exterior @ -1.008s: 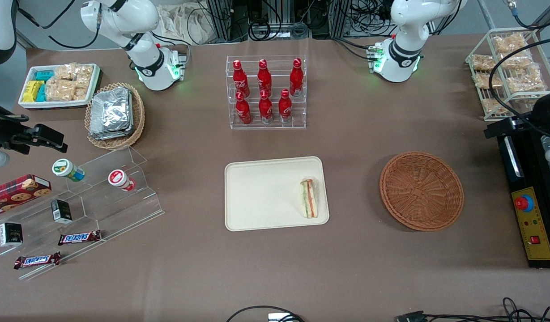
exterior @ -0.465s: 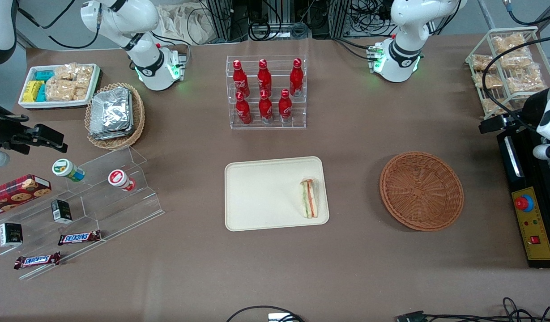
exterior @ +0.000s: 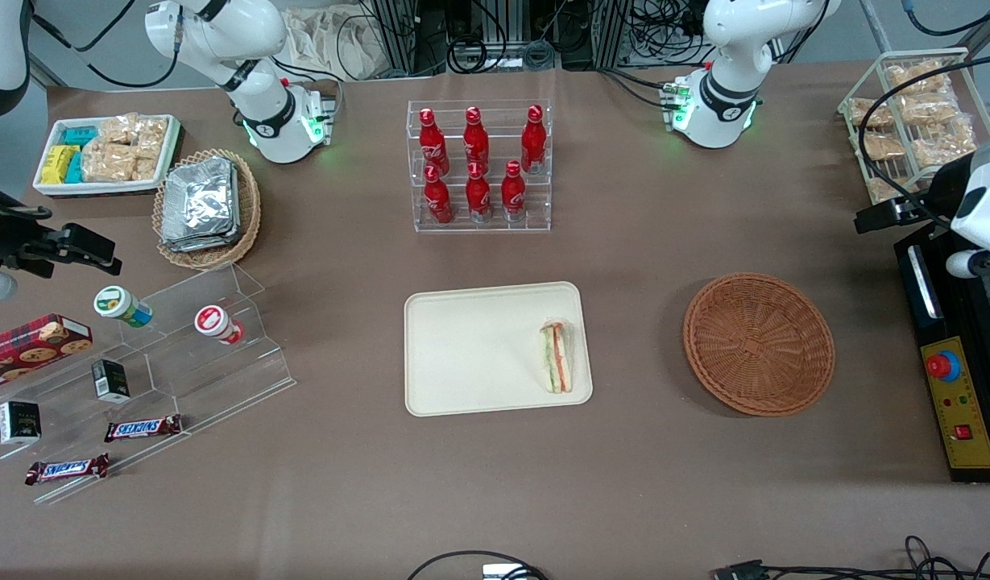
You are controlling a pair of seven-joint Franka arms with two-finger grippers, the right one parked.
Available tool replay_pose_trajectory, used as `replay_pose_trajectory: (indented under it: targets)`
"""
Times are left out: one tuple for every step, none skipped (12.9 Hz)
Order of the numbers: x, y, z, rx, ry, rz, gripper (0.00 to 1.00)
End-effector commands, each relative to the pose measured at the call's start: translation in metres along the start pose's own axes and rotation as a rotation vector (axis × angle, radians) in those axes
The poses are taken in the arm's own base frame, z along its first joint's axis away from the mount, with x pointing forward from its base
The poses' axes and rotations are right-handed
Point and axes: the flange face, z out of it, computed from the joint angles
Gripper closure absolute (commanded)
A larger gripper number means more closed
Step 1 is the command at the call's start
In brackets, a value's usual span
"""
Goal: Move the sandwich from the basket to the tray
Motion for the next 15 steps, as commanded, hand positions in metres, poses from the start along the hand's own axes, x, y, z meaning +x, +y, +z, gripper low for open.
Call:
replay_pose_trajectory:
  targets:
    - [-0.019, -0.009, 0.002, -0.026, 0.006, -0.012, 0.0]
    - [-0.02, -0.01, 0.002, -0.041, 0.006, -0.015, 0.0]
    - [-0.02, -0.007, 0.0, -0.042, 0.02, -0.009, 0.0]
    - [-0.018, -0.006, -0.001, -0.046, 0.038, -0.002, 0.0]
    - [-0.015, -0.006, -0.003, -0.049, 0.064, 0.008, 0.0]
    - [-0.014, -0.002, -0.004, -0.051, 0.081, 0.015, 0.0]
    - [-0.012, -0.003, -0.003, -0.053, 0.089, 0.014, 0.0]
    - [-0.012, -0.002, -0.003, -0.055, 0.091, 0.014, 0.0]
    - [-0.012, -0.002, -0.003, -0.055, 0.091, 0.014, 0.0]
    - [-0.012, -0.002, -0.003, -0.056, 0.093, 0.014, 0.0]
    - [-0.011, -0.005, -0.003, -0.056, 0.093, 0.02, 0.0]
    - [-0.011, -0.007, -0.003, -0.054, 0.094, 0.05, 0.0]
    - [-0.009, -0.01, -0.002, -0.056, 0.092, 0.051, 0.0]
    - [-0.008, -0.011, -0.002, -0.057, 0.093, 0.051, 0.0]
    - [-0.005, -0.013, -0.001, -0.06, 0.091, 0.046, 0.0]
